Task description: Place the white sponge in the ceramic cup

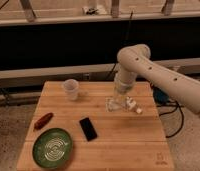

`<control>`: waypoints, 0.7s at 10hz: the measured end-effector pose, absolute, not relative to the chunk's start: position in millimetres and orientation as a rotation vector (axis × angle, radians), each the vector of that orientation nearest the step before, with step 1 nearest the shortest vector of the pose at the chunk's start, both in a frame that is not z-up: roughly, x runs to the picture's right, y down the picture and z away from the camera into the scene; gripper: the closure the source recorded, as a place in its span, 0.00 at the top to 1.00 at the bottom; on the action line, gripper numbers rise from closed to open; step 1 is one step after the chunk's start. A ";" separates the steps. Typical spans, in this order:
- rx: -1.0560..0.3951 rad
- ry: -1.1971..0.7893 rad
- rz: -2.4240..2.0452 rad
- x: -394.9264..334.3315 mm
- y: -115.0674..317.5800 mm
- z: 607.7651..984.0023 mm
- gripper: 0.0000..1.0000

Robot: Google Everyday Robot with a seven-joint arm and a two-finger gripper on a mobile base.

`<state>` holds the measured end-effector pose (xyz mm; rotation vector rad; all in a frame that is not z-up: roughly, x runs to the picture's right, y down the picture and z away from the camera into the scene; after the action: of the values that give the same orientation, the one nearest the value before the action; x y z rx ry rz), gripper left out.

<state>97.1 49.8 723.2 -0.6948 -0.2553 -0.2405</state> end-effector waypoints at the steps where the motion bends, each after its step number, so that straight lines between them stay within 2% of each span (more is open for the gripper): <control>1: -0.687 -0.256 -0.256 92.2 45.5 724.2 0.00; 7: -0.651 -0.277 -0.346 30.6 22.5 728.9 0.00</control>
<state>30.6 22.5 728.9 -0.6507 -0.2771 -0.3465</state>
